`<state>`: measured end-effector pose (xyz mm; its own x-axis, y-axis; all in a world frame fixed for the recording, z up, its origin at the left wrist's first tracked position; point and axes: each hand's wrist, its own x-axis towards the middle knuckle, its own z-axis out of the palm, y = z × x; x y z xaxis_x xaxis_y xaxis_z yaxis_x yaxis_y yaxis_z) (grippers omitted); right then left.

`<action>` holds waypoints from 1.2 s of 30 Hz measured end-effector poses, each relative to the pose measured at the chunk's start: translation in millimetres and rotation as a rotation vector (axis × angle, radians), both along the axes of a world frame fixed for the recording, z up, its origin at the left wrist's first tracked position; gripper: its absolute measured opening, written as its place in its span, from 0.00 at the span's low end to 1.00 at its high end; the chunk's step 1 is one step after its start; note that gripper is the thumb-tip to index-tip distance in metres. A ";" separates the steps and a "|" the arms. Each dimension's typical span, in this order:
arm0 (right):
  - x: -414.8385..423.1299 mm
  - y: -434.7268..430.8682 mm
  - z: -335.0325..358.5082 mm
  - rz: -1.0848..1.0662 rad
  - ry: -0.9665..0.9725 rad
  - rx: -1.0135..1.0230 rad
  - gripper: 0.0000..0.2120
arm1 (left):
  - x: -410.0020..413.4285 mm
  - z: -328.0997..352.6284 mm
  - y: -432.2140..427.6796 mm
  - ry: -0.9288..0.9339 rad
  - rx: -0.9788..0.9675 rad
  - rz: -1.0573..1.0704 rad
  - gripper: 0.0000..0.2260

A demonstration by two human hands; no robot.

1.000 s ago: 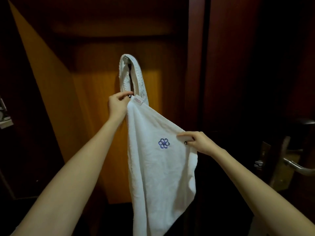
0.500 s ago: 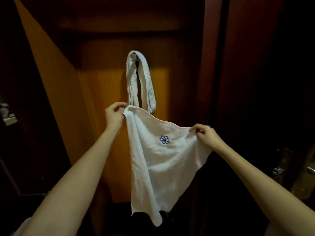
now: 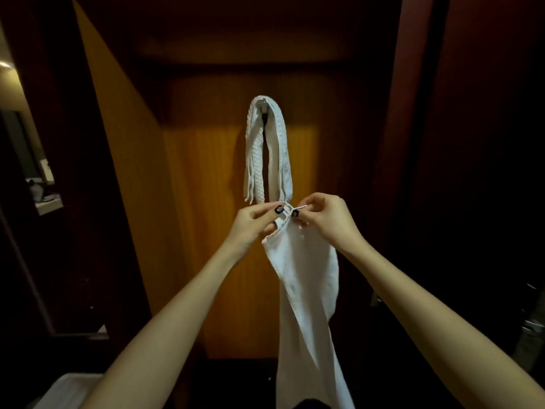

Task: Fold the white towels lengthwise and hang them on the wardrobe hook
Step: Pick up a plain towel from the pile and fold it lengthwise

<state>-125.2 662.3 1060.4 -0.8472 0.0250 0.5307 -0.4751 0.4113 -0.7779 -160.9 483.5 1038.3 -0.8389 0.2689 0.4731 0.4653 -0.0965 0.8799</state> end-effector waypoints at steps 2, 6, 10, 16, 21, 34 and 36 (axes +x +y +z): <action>-0.4 -8.4 0.1 -0.101 0.079 0.072 0.07 | 2.1 -0.7 0.2 0.042 -0.027 0.030 0.13; -0.5 -9.6 5.6 -0.222 0.139 0.200 0.08 | 1.4 -4.6 -1.3 0.044 -0.083 0.052 0.12; 0.9 -5.6 4.1 -0.170 0.116 0.123 0.09 | -1.3 -4.8 -3.7 0.081 -0.052 0.095 0.12; 8.5 2.2 -3.4 -0.101 0.283 0.291 0.06 | -3.1 -7.9 -6.8 0.090 0.125 0.143 0.06; 15.0 1.0 -18.8 -0.094 0.391 0.359 0.02 | -5.6 -1.3 -7.7 0.078 0.144 0.187 0.07; 10.1 10.3 -21.2 -0.183 0.531 0.360 0.08 | -2.7 2.4 -24.2 0.049 -0.124 0.028 0.09; 11.1 10.9 -20.9 -0.186 0.524 0.358 0.08 | -2.9 0.3 -21.9 0.077 -0.172 0.057 0.07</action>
<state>-114.1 673.1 1039.4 -0.4729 -0.1093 0.8743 -0.6500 0.7132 -0.2624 -163.9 461.6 1038.6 -0.8179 0.3048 0.4879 0.5325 0.0802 0.8426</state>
